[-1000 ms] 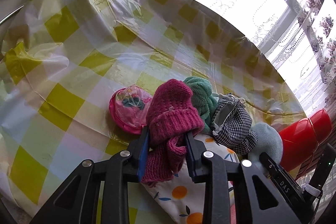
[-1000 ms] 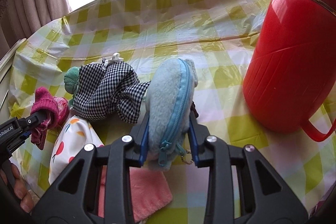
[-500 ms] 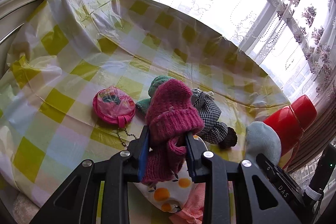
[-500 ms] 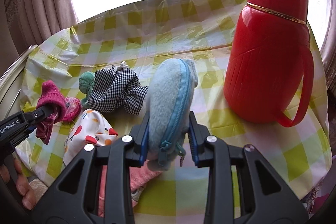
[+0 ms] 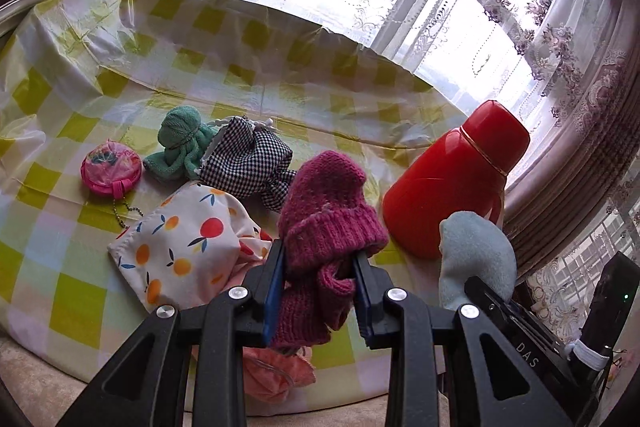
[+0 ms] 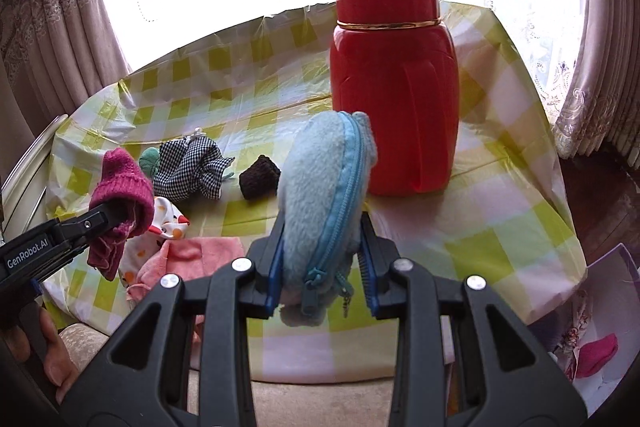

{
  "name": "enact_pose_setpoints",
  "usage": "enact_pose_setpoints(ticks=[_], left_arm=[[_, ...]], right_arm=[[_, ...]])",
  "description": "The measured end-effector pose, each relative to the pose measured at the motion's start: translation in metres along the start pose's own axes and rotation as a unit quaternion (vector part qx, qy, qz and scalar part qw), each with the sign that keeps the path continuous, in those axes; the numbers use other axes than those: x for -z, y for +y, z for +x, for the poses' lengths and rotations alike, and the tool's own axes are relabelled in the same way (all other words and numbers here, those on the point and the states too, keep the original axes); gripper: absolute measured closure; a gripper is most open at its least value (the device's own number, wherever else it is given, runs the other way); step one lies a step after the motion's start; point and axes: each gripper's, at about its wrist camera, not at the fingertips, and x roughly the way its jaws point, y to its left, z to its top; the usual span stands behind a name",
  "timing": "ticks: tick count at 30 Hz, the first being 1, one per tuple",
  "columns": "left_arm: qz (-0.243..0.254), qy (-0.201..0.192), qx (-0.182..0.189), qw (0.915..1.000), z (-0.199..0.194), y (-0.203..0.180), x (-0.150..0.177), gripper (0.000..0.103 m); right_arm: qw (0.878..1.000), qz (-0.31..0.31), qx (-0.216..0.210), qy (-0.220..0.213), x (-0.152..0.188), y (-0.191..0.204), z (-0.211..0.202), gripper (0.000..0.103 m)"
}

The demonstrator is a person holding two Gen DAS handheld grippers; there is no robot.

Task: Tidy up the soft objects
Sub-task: 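Carry the knit hat and blue pouch over the white box and open both tools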

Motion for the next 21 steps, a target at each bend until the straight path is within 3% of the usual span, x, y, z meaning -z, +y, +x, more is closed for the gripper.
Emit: enact_pose_setpoints(ticks=[10, 21], left_arm=[[0.071, 0.040, 0.066, 0.9945, 0.006, -0.077, 0.026, 0.071], [0.144, 0.096, 0.138, 0.9753, 0.017, -0.157, 0.060, 0.071]], right_arm=[[0.997, 0.044, 0.063, 0.007, 0.030, -0.080, -0.050, 0.067], [0.980, 0.108, 0.159, 0.052, 0.082, -0.178, -0.097, 0.067]])
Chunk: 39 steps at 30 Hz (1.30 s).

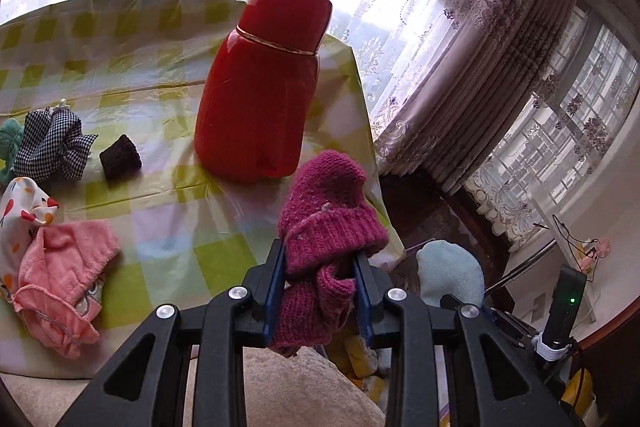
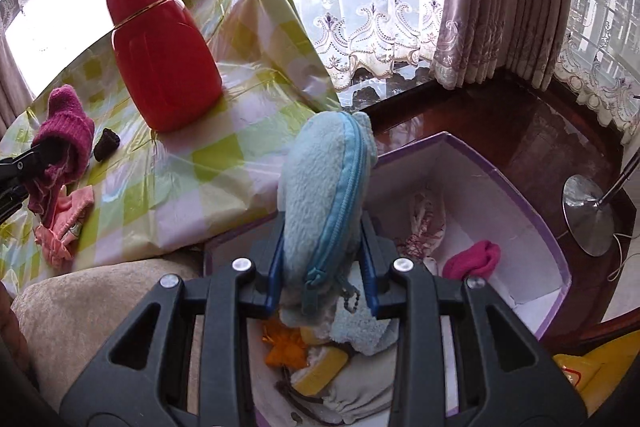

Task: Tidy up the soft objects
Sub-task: 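Carry the knit hat and blue pouch over the white box and open both tools, then move both open tools back over the table pile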

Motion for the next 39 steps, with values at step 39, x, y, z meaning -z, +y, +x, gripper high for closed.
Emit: enact_pose_setpoints(ticks=[39], left_arm=[[-0.006, 0.024, 0.024, 0.9994, 0.004, 0.002, 0.007, 0.051]], right_arm=[[1.000, -0.002, 0.025, 0.009, -0.002, 0.008, -0.003, 0.045]])
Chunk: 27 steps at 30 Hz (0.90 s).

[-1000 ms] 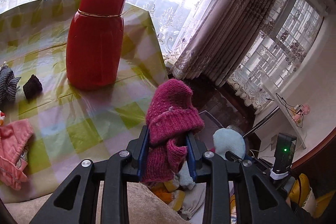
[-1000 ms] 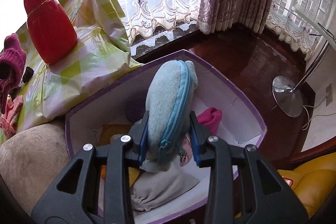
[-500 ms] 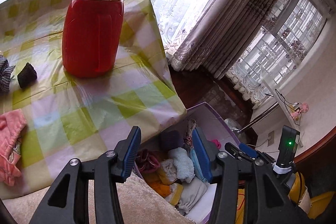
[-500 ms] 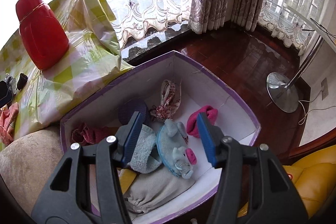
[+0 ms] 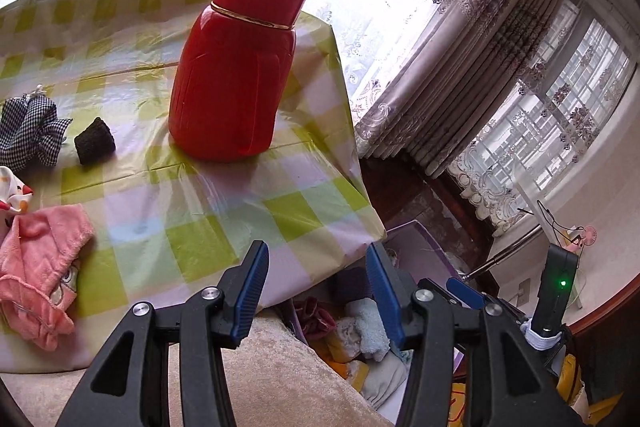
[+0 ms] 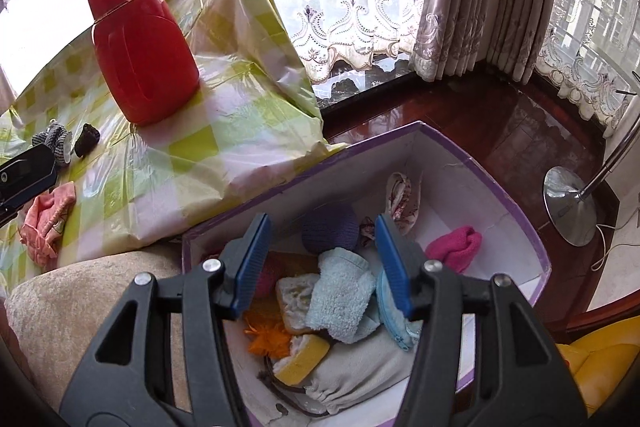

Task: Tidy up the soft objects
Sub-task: 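Move both open tools back over the table pile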

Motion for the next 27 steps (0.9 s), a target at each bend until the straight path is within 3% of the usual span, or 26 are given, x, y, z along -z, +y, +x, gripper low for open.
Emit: enact_pose_setpoints(ticks=[14, 27], left_arm=[[-0.090, -0.053, -0.060, 0.9927, -0.044, 0.091, -0.008, 0.051], [-0.179, -0.098, -0.143, 0.9684, -0.092, 0.191, 0.002, 0.051]], right_arm=[[0.994, -0.070, -0.077, -0.011, -0.017, 0.104, 0.009, 0.044], [0.983, -0.149, -0.102, -0.014, -0.023, 0.180, 0.024, 0.036]])
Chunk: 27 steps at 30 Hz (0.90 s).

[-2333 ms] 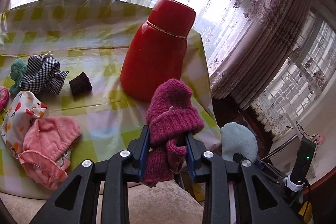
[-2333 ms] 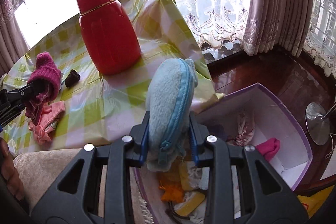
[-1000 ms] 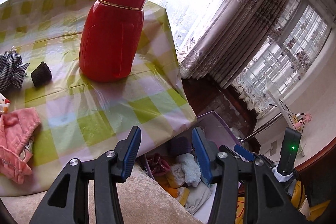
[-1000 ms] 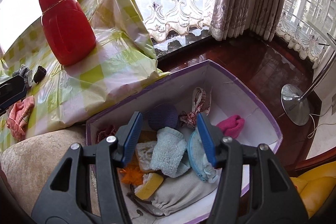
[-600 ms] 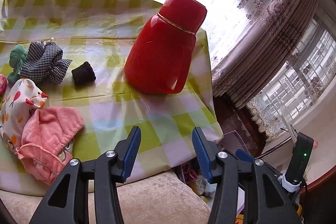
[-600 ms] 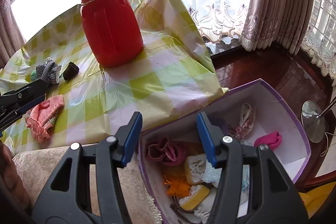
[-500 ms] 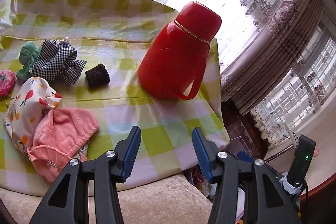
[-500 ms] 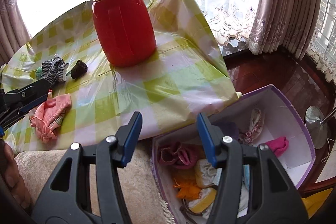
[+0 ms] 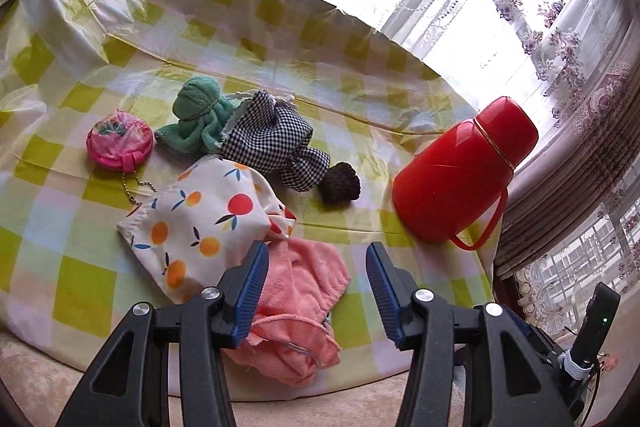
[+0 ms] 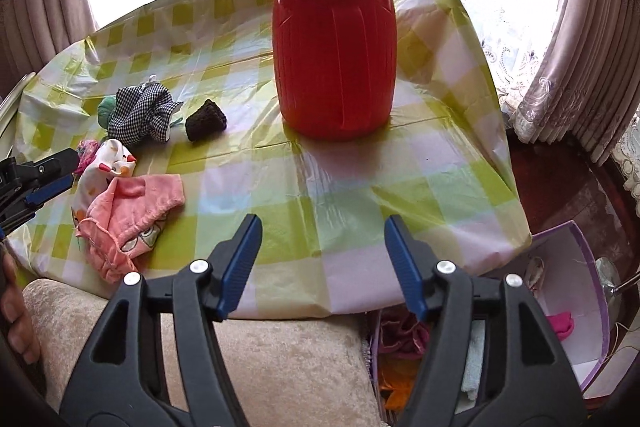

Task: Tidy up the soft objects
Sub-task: 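Move both open tools back over the table pile, then grasp the pink round coin purse with the left tool while the right tool grasps the dark brown knit piece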

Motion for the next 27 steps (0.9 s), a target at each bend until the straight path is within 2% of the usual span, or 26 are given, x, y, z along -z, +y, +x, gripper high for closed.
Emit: enact_pose_setpoints(ticks=[5, 11, 13, 21, 27], left_arm=[[-0.033, -0.008, -0.040, 0.9986, -0.001, 0.036, -0.010, 0.051], [-0.061, -0.012, -0.066, 0.9959, -0.001, 0.068, -0.019, 0.050], [-0.064, -0.014, -0.077, 0.9949, 0.000, 0.076, -0.023, 0.043], [-0.067, -0.021, -0.121, 0.9902, 0.008, 0.101, -0.041, 0.026], [-0.055, -0.014, -0.159, 0.9857, 0.025, 0.117, -0.059, 0.019]], right_arm=[[1.000, -0.025, -0.007, -0.001, -0.010, 0.021, 0.014, 0.031], [0.999, -0.050, -0.017, 0.002, -0.020, 0.041, 0.031, 0.030], [0.998, -0.057, -0.020, 0.001, -0.023, 0.047, 0.036, 0.029], [0.996, -0.081, -0.033, 0.002, -0.039, 0.073, 0.060, 0.026], [0.995, -0.092, -0.040, -0.001, -0.052, 0.089, 0.078, 0.021]])
